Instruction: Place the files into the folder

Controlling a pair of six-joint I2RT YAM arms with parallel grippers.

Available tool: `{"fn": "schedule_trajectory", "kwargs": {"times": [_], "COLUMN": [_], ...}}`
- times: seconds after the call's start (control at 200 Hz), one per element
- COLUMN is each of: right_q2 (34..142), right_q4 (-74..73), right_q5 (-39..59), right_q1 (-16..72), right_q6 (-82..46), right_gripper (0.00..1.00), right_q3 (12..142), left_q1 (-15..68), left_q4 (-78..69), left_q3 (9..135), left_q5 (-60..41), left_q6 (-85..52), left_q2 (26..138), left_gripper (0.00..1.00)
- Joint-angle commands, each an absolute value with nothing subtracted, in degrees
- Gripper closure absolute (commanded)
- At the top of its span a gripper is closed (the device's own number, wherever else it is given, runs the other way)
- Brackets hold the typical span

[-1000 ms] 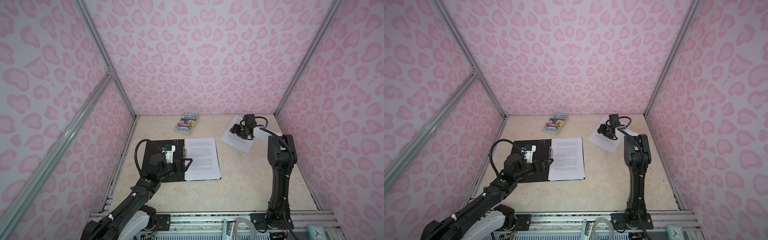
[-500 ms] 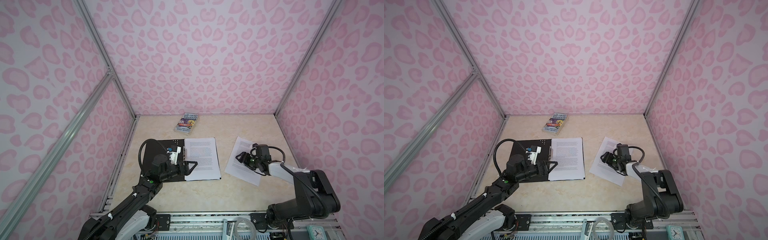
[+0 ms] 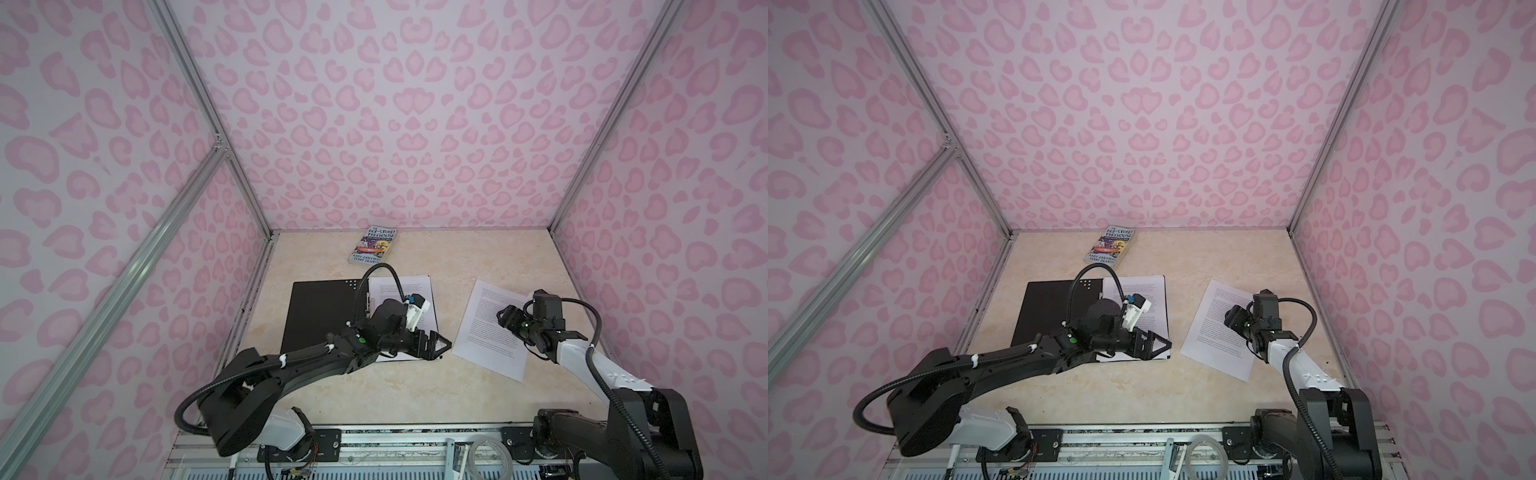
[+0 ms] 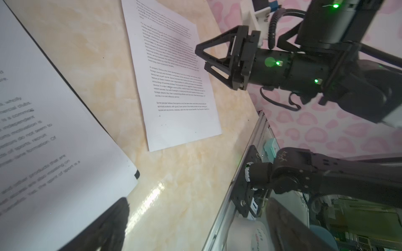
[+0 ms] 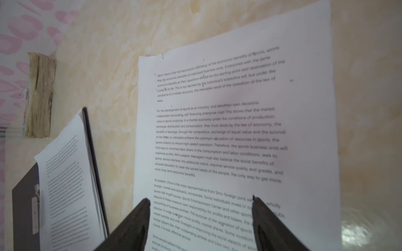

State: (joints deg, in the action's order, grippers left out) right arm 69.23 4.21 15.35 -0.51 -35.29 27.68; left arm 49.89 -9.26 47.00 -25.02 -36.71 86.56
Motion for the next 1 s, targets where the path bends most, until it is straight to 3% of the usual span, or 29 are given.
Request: {"fn": "schedule_trajectory", "kwargs": {"times": [0.0,0.17,0.42,0.995], "right_q2": [68.8,67.4,67.9,74.5], "right_q4": [0.5,2.1,0.2,-0.7], "right_q5": [14.9,15.0,14.5,16.1], "right_q1": [-1.7,-2.8,-2.5,-1.1], "right_q6": [-37.4,-36.5,-37.3,-40.3], "right_gripper": [0.26,0.26,0.26,0.26], "right_q3": [25.1,24.7,23.0,23.8], "left_q1": [51.1,52.3,52.2,49.6], "left_q4": [0.1,7.6,13.6,0.7], "left_q3": [56.2,69.4,79.6,75.4], "left_q5": [-22.3,-21.6,-18.7,-34.9], "left_q6": [-34.3,-32.8,-29.5,-38.1], "left_q2": [96.3,109.5,118.7,121.4], "left_gripper": [0.02,0.03,0.02,0.02]}}
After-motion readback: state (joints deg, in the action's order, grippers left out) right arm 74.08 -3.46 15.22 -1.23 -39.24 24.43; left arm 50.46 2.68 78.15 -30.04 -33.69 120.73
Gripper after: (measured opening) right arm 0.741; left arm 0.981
